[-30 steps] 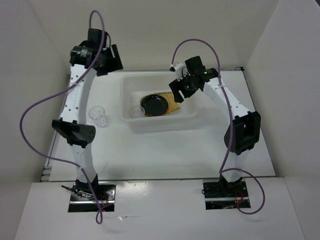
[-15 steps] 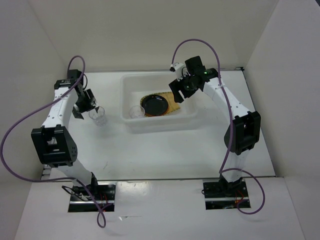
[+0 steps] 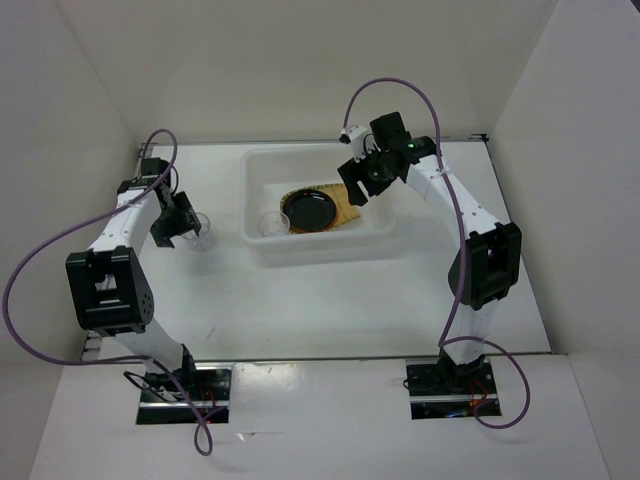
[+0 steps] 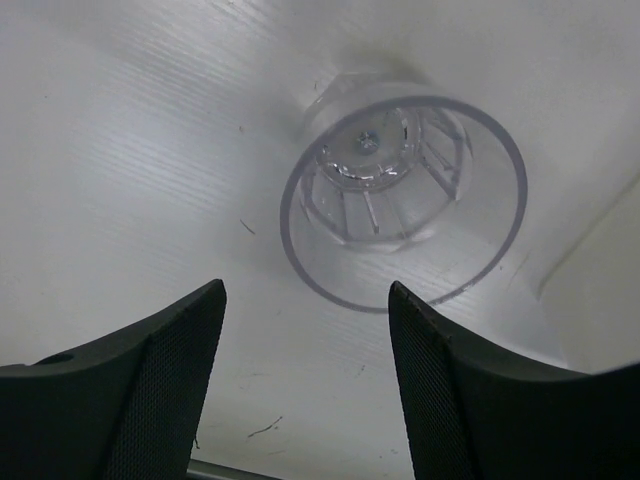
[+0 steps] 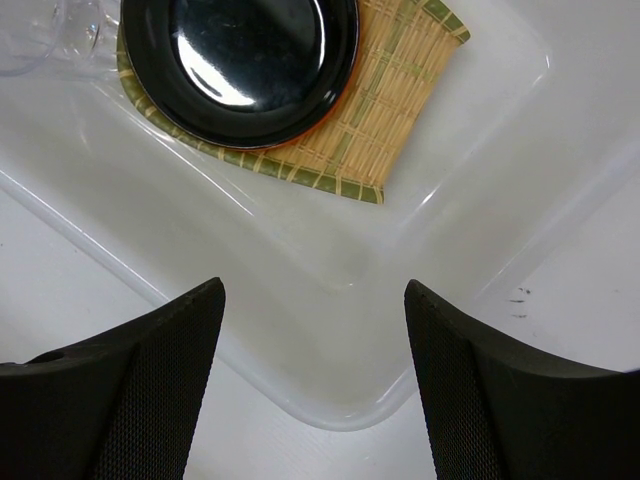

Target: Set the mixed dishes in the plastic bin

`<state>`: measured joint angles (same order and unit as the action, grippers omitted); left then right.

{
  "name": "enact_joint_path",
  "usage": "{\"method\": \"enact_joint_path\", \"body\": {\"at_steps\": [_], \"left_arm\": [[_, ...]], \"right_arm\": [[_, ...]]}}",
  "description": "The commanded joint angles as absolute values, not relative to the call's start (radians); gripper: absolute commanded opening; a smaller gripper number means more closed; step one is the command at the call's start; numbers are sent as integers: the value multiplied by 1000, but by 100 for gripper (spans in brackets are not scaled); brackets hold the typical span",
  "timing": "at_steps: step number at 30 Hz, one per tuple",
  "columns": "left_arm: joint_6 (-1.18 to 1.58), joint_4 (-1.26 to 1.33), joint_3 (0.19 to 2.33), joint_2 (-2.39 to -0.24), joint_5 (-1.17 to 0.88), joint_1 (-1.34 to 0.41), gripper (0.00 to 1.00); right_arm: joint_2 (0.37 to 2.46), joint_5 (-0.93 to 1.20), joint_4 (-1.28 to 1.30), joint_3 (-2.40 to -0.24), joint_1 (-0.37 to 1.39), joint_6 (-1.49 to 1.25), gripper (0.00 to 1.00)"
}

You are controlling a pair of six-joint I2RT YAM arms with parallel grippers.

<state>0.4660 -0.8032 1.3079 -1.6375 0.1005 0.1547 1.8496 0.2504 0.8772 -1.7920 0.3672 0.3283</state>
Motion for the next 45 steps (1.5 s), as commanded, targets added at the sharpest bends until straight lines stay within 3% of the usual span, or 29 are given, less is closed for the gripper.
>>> {"method": "enact_joint_path", "body": {"at_steps": [1,6,10,11,13,14,21,32,45], "left_arm": [[440,-733,1295,-1675,113,163,73],[431,-706,1295,-1707,114,163,63],[431,-706,1304,-1717,104,163,42],[431,-706,1304,-1717,104,163,24],[431,-715,1325,-1717,104,163,2],[440,-729,1334,-1706,104,163,0],[472,-788,1552,-1655,60,140,0],[414,-881,2124,-1854,-23,23,0],[327,-891,2201,-2071,63,-205,0]], "right_arm": [[1815,249,885,-1799,362,337,78],[1815,239,885,-1799,362,347,78],[1805,230,885,-1799,353,347,78],[1805,230,885,-1799,353,347,78],[1805,230,885,-1799,353,347,78],[1805,230,885,-1799,353,347,78],[1805,230,885,-1799,353,347,78],[1805,249,885,-1790,353,347,78],[1796,230,885,-1790,353,347,78]]}}
